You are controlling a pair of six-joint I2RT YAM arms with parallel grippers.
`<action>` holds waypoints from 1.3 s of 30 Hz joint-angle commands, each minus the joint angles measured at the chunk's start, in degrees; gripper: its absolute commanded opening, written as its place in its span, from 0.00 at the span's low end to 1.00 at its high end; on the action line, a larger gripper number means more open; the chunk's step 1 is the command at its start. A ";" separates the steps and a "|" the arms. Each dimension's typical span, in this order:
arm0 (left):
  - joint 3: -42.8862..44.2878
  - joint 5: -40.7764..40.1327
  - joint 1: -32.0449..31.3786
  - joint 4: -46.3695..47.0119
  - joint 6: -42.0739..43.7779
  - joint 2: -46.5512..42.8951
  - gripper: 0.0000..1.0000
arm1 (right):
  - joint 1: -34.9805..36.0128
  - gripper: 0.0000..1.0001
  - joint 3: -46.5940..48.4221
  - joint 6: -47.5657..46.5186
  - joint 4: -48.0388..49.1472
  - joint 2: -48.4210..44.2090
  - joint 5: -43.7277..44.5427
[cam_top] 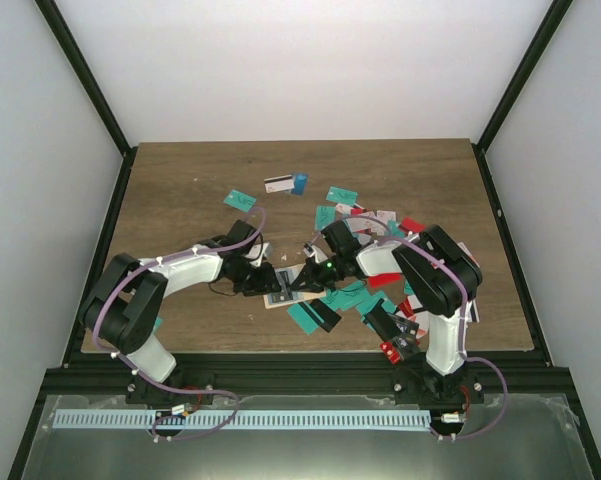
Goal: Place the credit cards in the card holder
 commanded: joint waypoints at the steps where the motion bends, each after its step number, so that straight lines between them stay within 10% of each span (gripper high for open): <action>1: 0.27 1.84 -0.28 1.88 -0.08 -0.38 0.37 | 0.89 0.01 -2.32 0.89 -3.29 1.95 2.65; 39: 5.58 6.52 -0.37 2.28 -0.43 -0.43 0.32 | 0.96 0.03 8.35 -1.99 -18.59 -3.41 11.51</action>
